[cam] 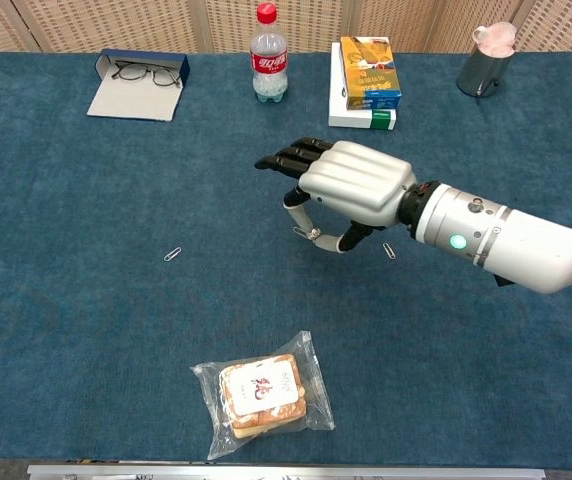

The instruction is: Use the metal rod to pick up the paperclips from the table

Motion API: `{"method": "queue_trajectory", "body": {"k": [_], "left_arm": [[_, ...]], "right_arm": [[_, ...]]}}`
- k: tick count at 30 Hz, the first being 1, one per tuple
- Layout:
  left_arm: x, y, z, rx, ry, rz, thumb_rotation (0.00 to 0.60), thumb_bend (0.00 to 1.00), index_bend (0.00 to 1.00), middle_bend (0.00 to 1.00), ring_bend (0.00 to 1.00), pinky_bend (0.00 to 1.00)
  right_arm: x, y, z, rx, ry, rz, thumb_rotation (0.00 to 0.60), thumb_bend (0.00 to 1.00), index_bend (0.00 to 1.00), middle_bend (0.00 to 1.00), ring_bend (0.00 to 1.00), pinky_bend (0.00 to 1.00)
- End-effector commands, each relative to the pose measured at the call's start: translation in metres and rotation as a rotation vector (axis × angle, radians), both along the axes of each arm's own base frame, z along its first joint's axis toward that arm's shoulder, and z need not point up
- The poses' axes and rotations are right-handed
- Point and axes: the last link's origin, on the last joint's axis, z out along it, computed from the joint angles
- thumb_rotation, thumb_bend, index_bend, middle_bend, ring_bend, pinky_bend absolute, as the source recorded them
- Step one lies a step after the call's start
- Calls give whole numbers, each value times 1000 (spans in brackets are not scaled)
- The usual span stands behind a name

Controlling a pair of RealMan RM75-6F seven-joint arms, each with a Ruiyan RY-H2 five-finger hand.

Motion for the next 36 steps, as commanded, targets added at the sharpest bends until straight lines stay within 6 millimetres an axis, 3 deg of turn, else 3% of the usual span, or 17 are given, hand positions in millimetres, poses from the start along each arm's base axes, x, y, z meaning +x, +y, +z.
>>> {"method": "queue_trajectory", "body": {"k": [1,16,36], "left_arm": [[5,0,-2,-5,7,-8,600,349,256,0,0,120],[16,-3,-16,-28,27,-20,600,349,256,0,0,125],[16,-8,-19,-32,25,-16,600,349,256,0,0,126]], "right_arm": [[-8,3,8,-11,-10,-18,600,294,597,45,0,60],[-50,22,35,-46,-18,-99,600,302,597,45,0,60],[-78,31,32,-35,-14,-175,600,302,597,45,0,60]]}}
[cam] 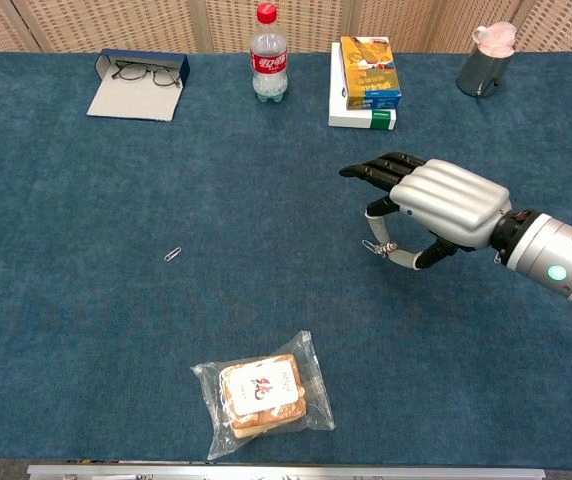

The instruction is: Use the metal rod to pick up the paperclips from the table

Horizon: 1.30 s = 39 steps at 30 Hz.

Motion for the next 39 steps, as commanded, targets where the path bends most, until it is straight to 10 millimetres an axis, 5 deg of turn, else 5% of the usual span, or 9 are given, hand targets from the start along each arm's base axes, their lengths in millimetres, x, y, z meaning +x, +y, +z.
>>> {"method": "queue_trajectory", "body": {"k": [1,16,27,39], "left_arm": [[0,0,0,1,-1,1,600,349,256,0,0,126],[-1,1,-3,-5,-2,4,600,349,255,0,0,126],[3,3,-5,-8,-3,-4,600,349,256,0,0,126],[4,4,-6,-13,-1,-9,600,349,255,0,0,126]], "right_arm": [[-4,1,-1,3,1,-11,600,302,597,45,0,60],[-18,0,1,-11,-10,-56,600,303,597,45,0,60],[-21,-5,30,-98,-61,-72,600,303,597,45,0,60],[-50,-10,46,-193,23,-166,600,301,586,45,0,60]]}}
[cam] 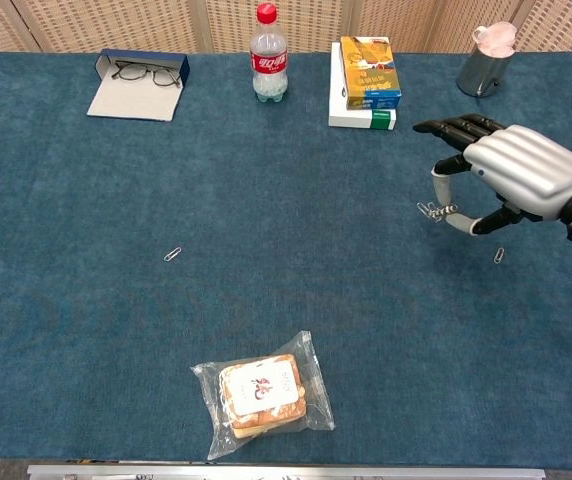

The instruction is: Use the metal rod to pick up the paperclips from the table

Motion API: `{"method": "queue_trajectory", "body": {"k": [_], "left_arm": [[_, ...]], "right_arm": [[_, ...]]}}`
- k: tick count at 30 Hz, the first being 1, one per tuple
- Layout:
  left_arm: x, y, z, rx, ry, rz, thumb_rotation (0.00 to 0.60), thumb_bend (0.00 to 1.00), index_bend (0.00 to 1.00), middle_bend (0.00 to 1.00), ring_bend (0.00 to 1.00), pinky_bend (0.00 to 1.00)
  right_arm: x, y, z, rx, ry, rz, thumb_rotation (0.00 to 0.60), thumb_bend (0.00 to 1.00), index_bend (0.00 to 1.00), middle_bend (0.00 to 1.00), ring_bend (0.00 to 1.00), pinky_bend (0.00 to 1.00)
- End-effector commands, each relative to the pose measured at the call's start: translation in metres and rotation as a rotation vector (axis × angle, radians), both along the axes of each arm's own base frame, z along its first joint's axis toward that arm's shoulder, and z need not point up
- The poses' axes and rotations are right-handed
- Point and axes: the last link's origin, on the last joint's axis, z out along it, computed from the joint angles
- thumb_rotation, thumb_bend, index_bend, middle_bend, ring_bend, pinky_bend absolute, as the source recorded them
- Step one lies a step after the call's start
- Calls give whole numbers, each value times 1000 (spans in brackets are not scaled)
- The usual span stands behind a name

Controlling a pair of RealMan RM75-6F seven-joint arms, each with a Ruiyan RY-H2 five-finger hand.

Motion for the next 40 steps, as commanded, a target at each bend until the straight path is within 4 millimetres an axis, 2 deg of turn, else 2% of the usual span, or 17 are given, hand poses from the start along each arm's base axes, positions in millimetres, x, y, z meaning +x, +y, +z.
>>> {"method": "queue_trajectory", "body": {"k": [1,2,7,10,16,22,31,37,40], "left_arm": [[0,0,0,0,0,0,600,349,255,0,0,126],[0,1,0,0,0,0,600,349,255,0,0,126],[0,1,0,-1,0,-2,600,349,255,0,0,126],[1,2,0,0,0,-4,600,349,255,0,0,126],[2,1,1,10,-6,-6,600,349,255,0,0,126],[8,4,8,45,-23,-46,600,349,255,0,0,126],[22,15,17,84,-39,-134,600,349,255,0,0,126],[35,25,17,79,-42,-190,600,349,255,0,0,126],[40,27,16,74,-47,-212,600,349,255,0,0,126]], "right_arm": [[-8,-1,2,-22,32,-34,600,298,549,45,0,57],[-10,-1,2,-25,36,-44,600,295,518,45,0,54],[-11,-4,3,-36,39,-69,600,182,223,45,0,47],[-9,-5,3,-41,26,-69,600,150,124,45,0,46],[-8,-3,9,-47,-21,-64,600,144,108,45,0,45],[-17,7,31,-119,-74,-76,600,144,108,52,0,45],[-44,49,78,-289,-91,-154,600,149,117,55,0,45],[-58,79,99,-370,-106,-198,600,151,120,55,0,45],[-62,93,103,-386,-118,-207,600,152,122,55,0,45]]}}
